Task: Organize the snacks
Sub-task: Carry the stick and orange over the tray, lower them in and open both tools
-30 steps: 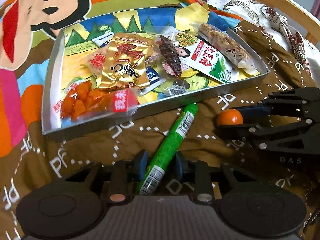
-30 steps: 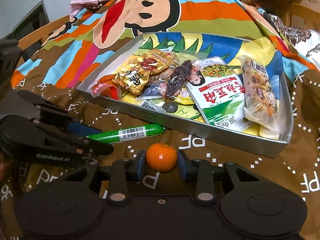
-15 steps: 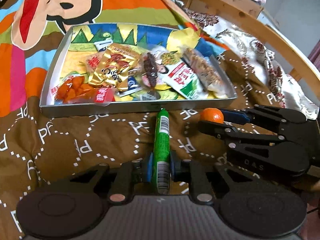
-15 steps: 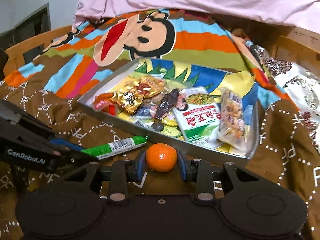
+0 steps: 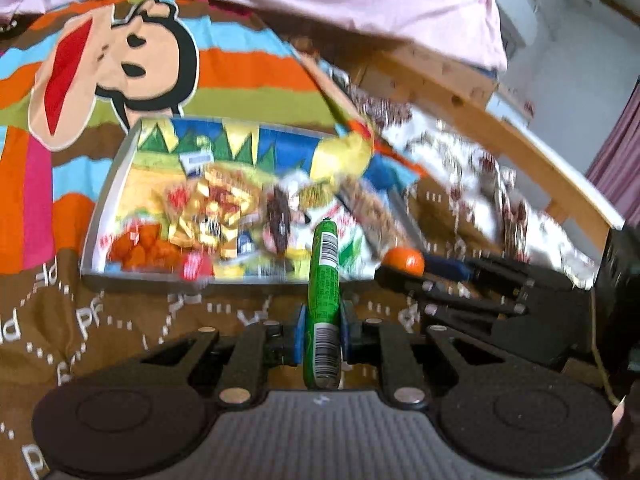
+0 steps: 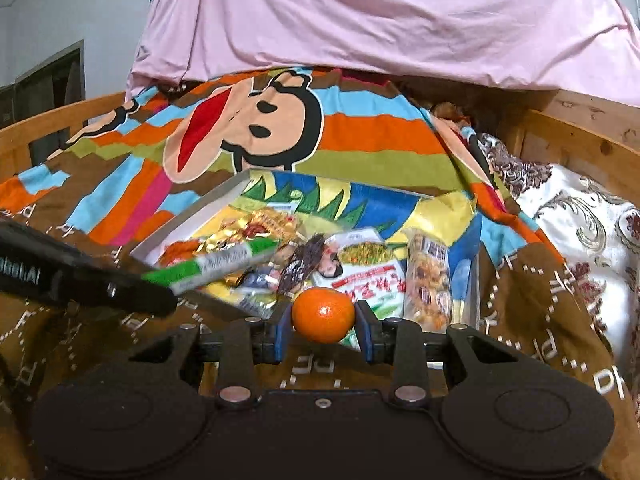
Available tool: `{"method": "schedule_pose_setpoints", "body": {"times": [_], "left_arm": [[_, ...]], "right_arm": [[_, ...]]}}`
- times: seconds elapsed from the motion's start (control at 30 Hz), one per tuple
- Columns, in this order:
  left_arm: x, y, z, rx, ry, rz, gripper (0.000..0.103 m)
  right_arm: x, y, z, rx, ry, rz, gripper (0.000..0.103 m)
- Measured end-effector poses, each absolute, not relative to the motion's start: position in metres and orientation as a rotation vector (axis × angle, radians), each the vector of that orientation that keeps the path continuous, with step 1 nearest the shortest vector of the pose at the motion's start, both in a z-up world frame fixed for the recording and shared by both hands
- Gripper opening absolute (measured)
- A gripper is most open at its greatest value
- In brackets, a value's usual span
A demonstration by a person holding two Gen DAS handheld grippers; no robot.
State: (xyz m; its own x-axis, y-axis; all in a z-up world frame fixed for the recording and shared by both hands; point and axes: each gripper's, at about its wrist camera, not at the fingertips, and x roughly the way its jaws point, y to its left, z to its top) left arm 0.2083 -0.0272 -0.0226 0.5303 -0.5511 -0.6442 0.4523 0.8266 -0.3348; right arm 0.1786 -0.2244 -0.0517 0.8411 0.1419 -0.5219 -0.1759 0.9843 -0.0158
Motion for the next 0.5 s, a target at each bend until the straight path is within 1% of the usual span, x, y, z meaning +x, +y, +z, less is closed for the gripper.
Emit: {"method": "schedule_pose_setpoints", "body": {"times": [0.1, 0.23, 0.5], "left_arm": [[0.228, -0.03, -0.022, -0.17, 0.761, -0.591, 0.018], [0.261, -0.044, -0.026, -0.138, 0.67, -0.548, 0.018], [0.279, -0.053, -0.057, -0.075, 0.68, -0.492, 0.018]], "right_arm": [[0.196, -0.223, -0.056, -0.079, 0.525, 0.172, 0.035], [0.217, -0.22, -0.067, -0.092, 0.527, 0.172, 0.035], [0.234, -0.215, -0.086, -0.07, 0.575, 0.156, 0.035]]}}
